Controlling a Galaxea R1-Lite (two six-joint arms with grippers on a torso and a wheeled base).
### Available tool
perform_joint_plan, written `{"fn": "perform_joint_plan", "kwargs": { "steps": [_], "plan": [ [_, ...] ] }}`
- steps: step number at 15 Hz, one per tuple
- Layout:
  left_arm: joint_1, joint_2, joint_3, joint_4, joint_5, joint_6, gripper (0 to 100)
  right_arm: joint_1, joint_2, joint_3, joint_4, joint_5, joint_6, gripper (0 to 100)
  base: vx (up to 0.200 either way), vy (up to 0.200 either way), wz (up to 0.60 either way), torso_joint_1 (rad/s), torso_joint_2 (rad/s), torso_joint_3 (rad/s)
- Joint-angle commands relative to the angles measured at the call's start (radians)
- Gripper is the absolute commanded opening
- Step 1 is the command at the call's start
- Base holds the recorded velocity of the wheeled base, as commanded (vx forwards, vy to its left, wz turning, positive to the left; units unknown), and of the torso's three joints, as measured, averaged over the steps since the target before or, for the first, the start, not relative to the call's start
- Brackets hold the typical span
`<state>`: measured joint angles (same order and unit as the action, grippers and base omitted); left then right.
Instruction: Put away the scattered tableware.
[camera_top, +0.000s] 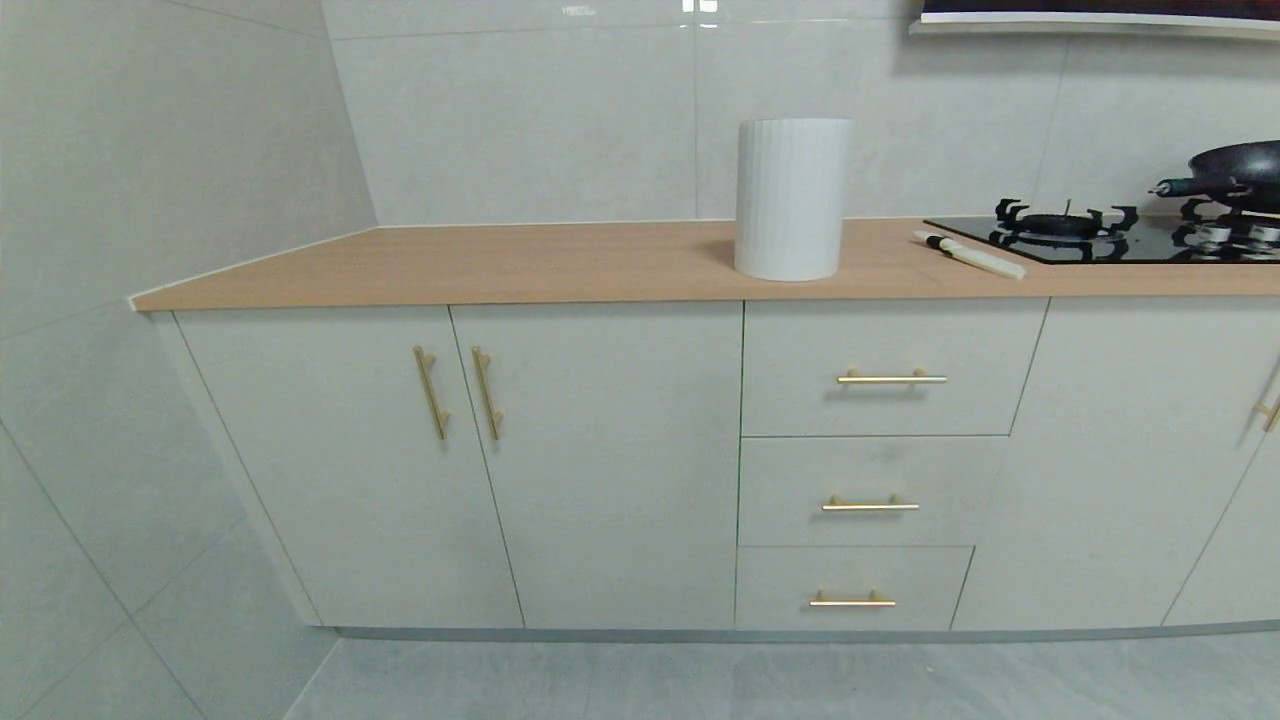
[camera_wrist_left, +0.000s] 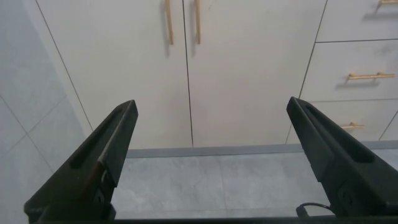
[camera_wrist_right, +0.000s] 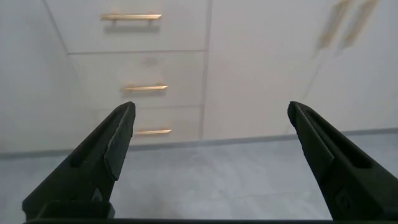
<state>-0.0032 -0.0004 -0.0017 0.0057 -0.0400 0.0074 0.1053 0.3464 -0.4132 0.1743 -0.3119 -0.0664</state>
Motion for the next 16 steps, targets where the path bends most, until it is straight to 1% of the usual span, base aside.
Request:
{"fn": "perform_joint_plan", "kwargs": {
  "steps": [1, 3, 4, 6, 8, 9, 10, 11, 12, 13, 14, 16],
  "plan": [
    [0.000, 0.000, 0.000, 0.000, 0.000, 0.000, 100, -0.087, -0.250, -0.036, 0.125, -0.032, -0.043, 100, 0.000, 0.000, 0.00, 0.000, 0.00, 0.000],
    [0.000, 0.000, 0.000, 0.000, 0.000, 0.000, 100, -0.101, -0.346, -0.036, 0.192, -0.033, -0.084, 100, 0.000, 0.000, 0.00, 0.000, 0.00, 0.000],
    [0.000, 0.000, 0.000, 0.000, 0.000, 0.000, 100, -0.102, -0.346, -0.032, 0.191, -0.038, -0.067, 100, 0.000, 0.000, 0.00, 0.000, 0.00, 0.000],
    [0.000, 0.000, 0.000, 0.000, 0.000, 0.000, 100, -0.102, -0.346, -0.026, 0.189, -0.021, 0.057, 100, 0.000, 0.000, 0.00, 0.000, 0.00, 0.000],
    [0.000, 0.000, 0.000, 0.000, 0.000, 0.000, 100, -0.102, -0.346, 0.024, 0.168, 0.085, 0.085, 100, 0.000, 0.000, 0.00, 0.000, 0.00, 0.000],
    [0.000, 0.000, 0.000, 0.000, 0.000, 0.000, 100, -0.102, -0.346, 0.100, 0.091, 0.163, 0.112, 100, 0.000, 0.000, 0.00, 0.000, 0.00, 0.000],
    [0.000, 0.000, 0.000, 0.000, 0.000, 0.000, 100, -0.102, -0.346, 0.148, 0.041, 0.189, 0.111, 100, 0.000, 0.000, 0.00, 0.000, 0.00, 0.000],
    [0.000, 0.000, 0.000, 0.000, 0.000, 0.000, 100, -0.102, -0.346, 0.261, -0.098, 0.234, 0.105, 100, 0.000, 0.000, 0.00, 0.000, 0.00, 0.000],
    [0.000, 0.000, 0.000, 0.000, 0.000, 0.000, 100, -0.102, -0.346, 0.335, -0.176, 0.261, 0.105, 100, 0.000, 0.000, 0.00, 0.000, 0.00, 0.000],
    [0.000, 0.000, 0.000, 0.000, 0.000, 0.000, 100, -0.102, -0.346, 0.392, -0.213, 0.281, 0.105, 100, 0.000, 0.000, 0.00, 0.000, 0.00, 0.000],
    [0.000, 0.000, 0.000, 0.000, 0.000, 0.000, 100, -0.102, -0.346, 0.413, -0.220, 0.290, 0.105, 100, 0.000, 0.000, 0.00, 0.000, 0.00, 0.000],
    [0.000, 0.000, 0.000, 0.002, 0.000, 0.000, 100, -0.102, -0.346, 0.413, -0.213, 0.300, 0.106, 100, 0.000, 0.000, 0.00, 0.000, 0.00, 0.000]
  ]
}}
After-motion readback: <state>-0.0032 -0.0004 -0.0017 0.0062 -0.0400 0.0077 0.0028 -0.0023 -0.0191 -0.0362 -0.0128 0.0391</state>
